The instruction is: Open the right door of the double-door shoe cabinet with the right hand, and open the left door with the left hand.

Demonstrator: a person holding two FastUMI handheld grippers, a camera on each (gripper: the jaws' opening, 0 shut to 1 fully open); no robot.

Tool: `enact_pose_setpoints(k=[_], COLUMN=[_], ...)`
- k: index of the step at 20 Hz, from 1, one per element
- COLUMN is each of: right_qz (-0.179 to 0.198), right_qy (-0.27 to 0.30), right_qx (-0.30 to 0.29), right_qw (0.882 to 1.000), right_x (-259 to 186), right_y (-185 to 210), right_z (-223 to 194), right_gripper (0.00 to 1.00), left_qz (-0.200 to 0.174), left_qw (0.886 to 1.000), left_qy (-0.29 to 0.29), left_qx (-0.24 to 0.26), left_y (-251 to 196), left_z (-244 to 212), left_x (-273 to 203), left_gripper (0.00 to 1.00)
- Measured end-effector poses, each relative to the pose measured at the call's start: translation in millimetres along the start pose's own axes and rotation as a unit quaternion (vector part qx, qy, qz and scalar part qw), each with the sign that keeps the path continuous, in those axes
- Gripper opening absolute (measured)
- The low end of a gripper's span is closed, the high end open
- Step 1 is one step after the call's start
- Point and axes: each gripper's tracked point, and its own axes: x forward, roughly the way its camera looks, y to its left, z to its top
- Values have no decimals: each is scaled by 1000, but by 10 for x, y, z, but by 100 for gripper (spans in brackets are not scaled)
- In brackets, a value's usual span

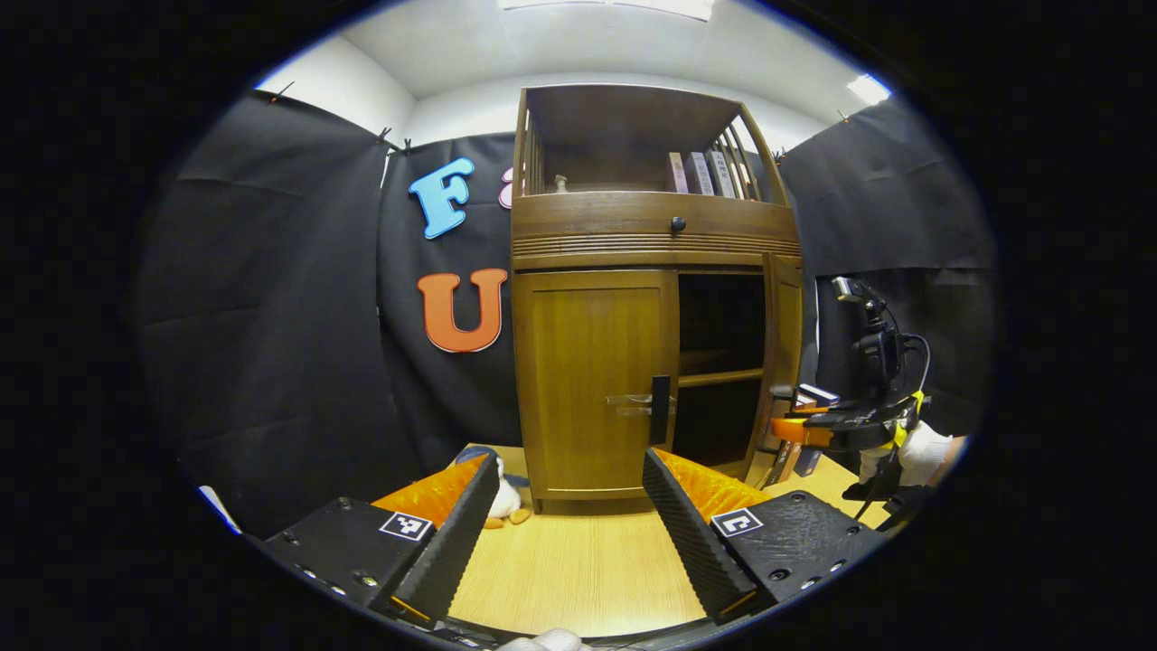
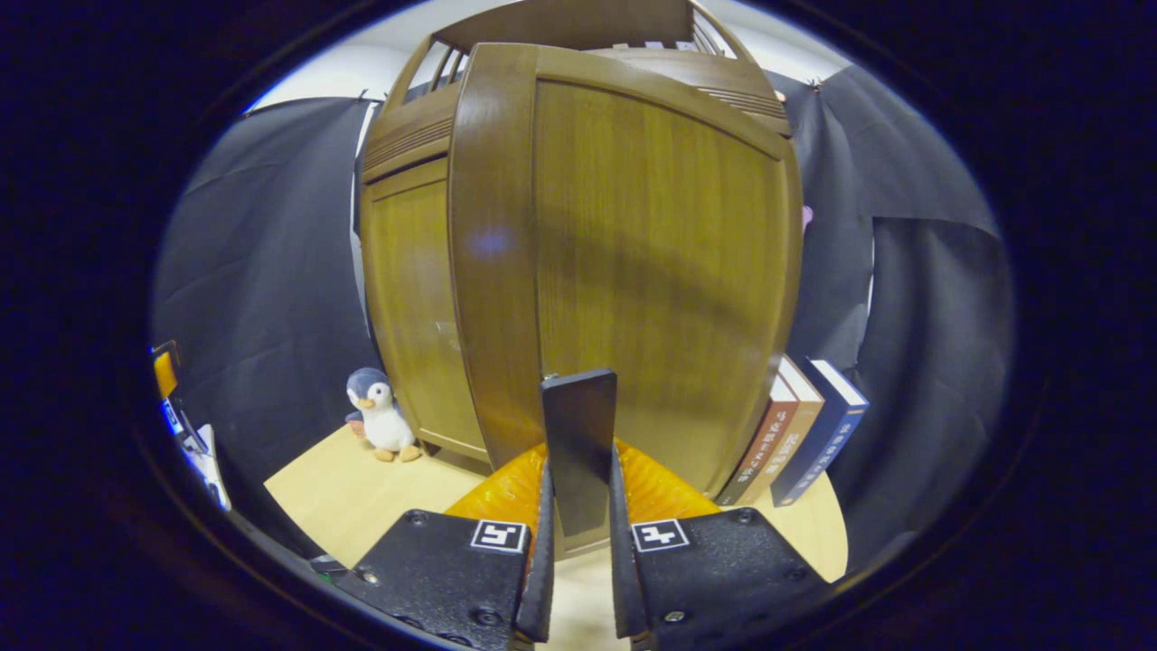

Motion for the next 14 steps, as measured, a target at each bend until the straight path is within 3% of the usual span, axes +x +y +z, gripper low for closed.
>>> enact_pose_setpoints(k=[14], right_qz=[-52], right_qy=[0], right_qx=[36], right_qw=[998], right_x=[-569], right_y=[-570], right_z=[-184], right_gripper=[22], left_qz=[-47], left_qw=[999], left_qy=[4], left_qx=[10], left_y=[-438], left_z=[-17], left_x=[66], left_gripper=[96])
